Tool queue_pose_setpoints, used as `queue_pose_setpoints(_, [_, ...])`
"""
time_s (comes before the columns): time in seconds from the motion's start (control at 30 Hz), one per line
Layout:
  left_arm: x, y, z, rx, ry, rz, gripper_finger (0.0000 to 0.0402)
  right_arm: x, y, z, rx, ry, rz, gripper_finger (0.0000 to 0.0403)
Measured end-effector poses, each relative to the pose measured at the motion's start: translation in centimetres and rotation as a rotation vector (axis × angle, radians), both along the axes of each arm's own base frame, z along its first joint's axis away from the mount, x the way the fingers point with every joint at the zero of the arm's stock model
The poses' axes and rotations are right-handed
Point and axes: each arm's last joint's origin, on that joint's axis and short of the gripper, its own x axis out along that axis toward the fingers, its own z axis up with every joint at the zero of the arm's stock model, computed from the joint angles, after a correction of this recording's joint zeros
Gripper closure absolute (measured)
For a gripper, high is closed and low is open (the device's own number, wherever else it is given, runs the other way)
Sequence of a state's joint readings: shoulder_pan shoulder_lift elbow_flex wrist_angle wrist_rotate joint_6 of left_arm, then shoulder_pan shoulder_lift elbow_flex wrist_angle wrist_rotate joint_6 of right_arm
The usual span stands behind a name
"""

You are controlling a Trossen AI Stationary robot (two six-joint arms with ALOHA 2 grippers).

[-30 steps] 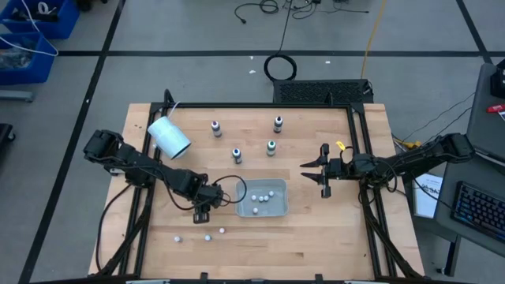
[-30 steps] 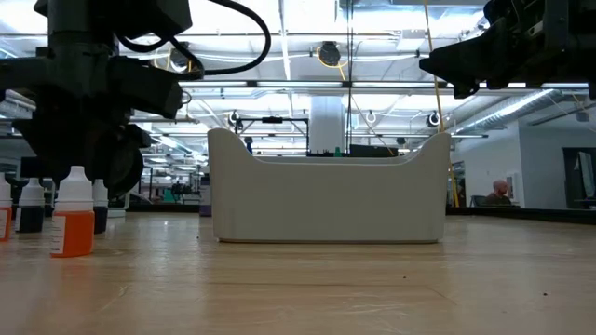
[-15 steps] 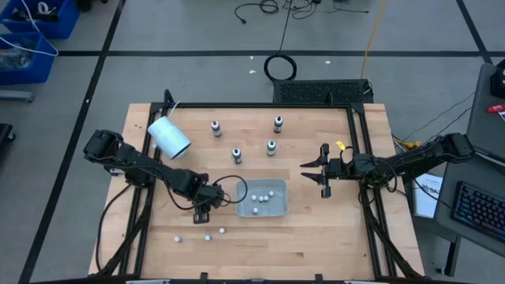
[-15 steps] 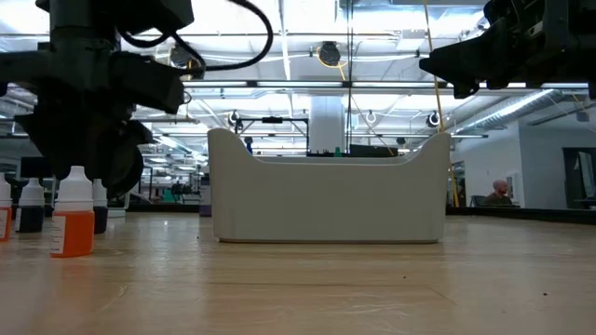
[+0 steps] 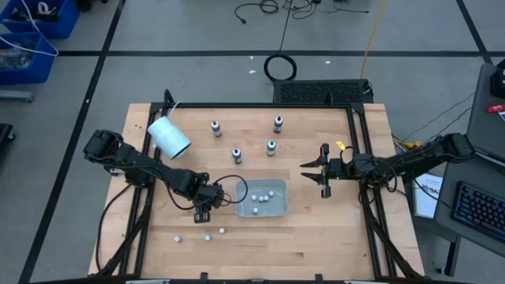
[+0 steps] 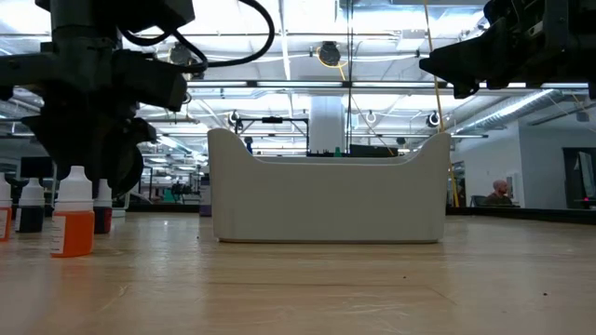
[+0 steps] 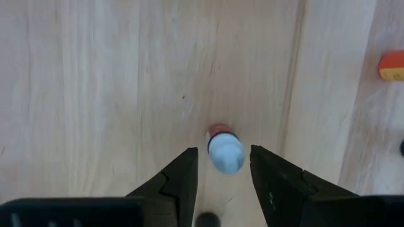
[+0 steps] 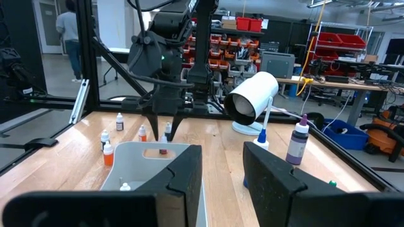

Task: Pick & Place food coloring
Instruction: Put the red food coloring bottle into the bin

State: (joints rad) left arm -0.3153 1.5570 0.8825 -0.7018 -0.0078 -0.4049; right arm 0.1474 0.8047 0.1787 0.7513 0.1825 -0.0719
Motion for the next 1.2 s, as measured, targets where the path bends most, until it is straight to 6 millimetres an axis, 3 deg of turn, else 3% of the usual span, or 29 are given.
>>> queue_pose_setpoints(0.8, [0.07, 0.11, -0.01, 0.038, -0.018, 0.01, 0.0259, 0.0, 0.0, 0.0, 0.0, 0.0, 0.0, 0.0298])
queue_pose_setpoints(1.1, [0.07, 0.03, -0.01, 0.015, -0.012, 0.0, 0.0343, 0.0, 0.0, 0.0, 0.0, 0.0, 0.0, 0.0298])
queue_pose_setpoints(1.2, [0.06, 0.03, 0.0, 0.016, -0.013, -0.004, 0.035, 0.0, 0.0, 0.0, 0.0, 0.0, 0.0, 0.0298])
